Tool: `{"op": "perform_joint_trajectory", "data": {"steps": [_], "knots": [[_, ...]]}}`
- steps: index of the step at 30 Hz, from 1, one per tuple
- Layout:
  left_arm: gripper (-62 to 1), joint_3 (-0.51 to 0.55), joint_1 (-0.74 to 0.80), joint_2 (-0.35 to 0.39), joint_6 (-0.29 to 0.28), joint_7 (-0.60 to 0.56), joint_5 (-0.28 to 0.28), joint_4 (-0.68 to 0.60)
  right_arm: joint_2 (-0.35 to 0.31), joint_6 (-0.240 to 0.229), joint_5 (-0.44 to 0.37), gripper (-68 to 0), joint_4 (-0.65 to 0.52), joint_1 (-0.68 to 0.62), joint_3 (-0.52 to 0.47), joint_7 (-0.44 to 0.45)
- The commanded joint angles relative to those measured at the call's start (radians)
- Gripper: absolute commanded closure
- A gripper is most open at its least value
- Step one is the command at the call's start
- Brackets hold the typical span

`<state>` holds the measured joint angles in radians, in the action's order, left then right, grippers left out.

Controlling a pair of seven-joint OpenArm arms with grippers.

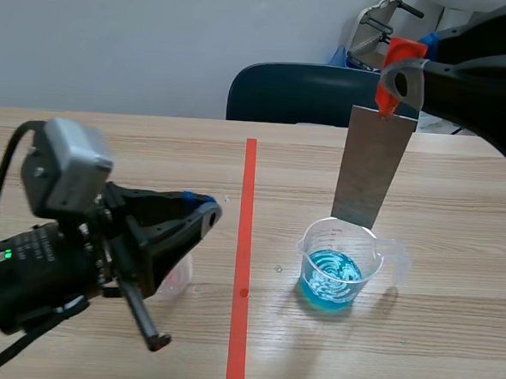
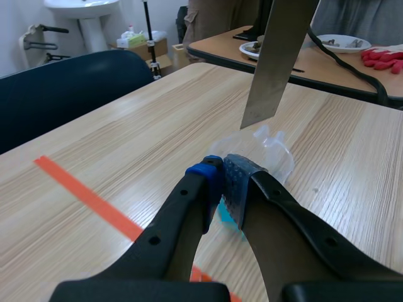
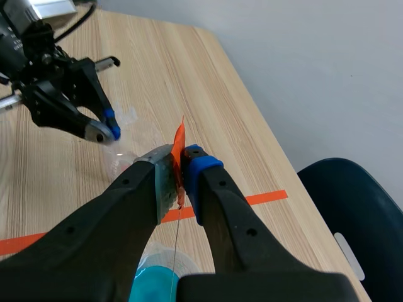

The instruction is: Do the redox reaction experiment

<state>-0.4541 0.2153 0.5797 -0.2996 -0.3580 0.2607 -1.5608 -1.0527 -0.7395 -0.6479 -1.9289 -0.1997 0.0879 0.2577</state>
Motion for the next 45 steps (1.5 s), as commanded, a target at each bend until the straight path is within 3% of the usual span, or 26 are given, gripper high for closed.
{"op": "perform_joint_trajectory", "data": {"steps": [1, 3, 5, 6, 13, 19, 22, 24, 29, 35, 45], "knots": [[-15.6, 0.025, 0.051, 0.029, -0.004, -0.047, 0.008, -0.053, 0.0, -0.006, -0.019, -0.8, 0.0, 0.014, -0.011, 0.019], [-31.4, 0.069, 0.116, 0.066, -0.006, -0.114, 0.008, -0.074, 0.0, -0.006, -0.019, -0.8, 0.0, 0.014, -0.011, 0.019], [-56.8, 0.113, 0.18, 0.094, -0.006, -0.201, 0.007, -0.085, 0.0, -0.006, -0.019, -0.8, 0.0, 0.014, -0.011, 0.019], [-62.3, 0.134, 0.209, 0.106, -0.01, -0.227, 0.007, -0.091, 0.0, -0.006, -0.019, -0.8, 0.0, 0.014, -0.011, 0.019], [-62.3, 0.27, 0.393, 0.139, 0.012, -0.295, -0.008, -0.104, 0.0, -0.006, -0.019, -0.8, 0.0, 0.014, -0.011, 0.019], [-62.3, 0.407, 0.607, 0.139, 0.025, -0.488, -0.013, -0.109, 0.0, -0.006, -0.019, -0.8, 0.0, 0.014, -0.011, 0.019], [-62.3, 0.458, 0.696, 0.139, 0.016, -0.57, -0.039, -0.109, 0.0, -0.006, -0.019, -0.8, 0.0, 0.014, -0.011, 0.019], [-62.3, 0.491, 0.735, 0.139, 0.0, -0.613, -0.087, -0.109, 0.0, -0.006, -0.019, -0.8, 0.0, 0.014, -0.011, 0.019], [-62.3, 0.545, 0.799, 0.138, -0.082, -0.695, -0.167, -0.109, 0.0, -0.006, -0.019, -0.8, 0.0, 0.014, -0.011, 0.019], [-62.3, 0.558, 0.815, 0.138, -0.092, -0.729, -0.255, -0.109, 0.0, -0.006, -0.019, -0.8, 0.0, 0.014, -0.011, 0.019], [-62.3, 0.557, 0.815, 0.138, -0.088, -0.722, -0.281, -0.108, 0.0, -0.006, -0.019, -0.8, 0.0, 0.014, -0.011, 0.019]]}}
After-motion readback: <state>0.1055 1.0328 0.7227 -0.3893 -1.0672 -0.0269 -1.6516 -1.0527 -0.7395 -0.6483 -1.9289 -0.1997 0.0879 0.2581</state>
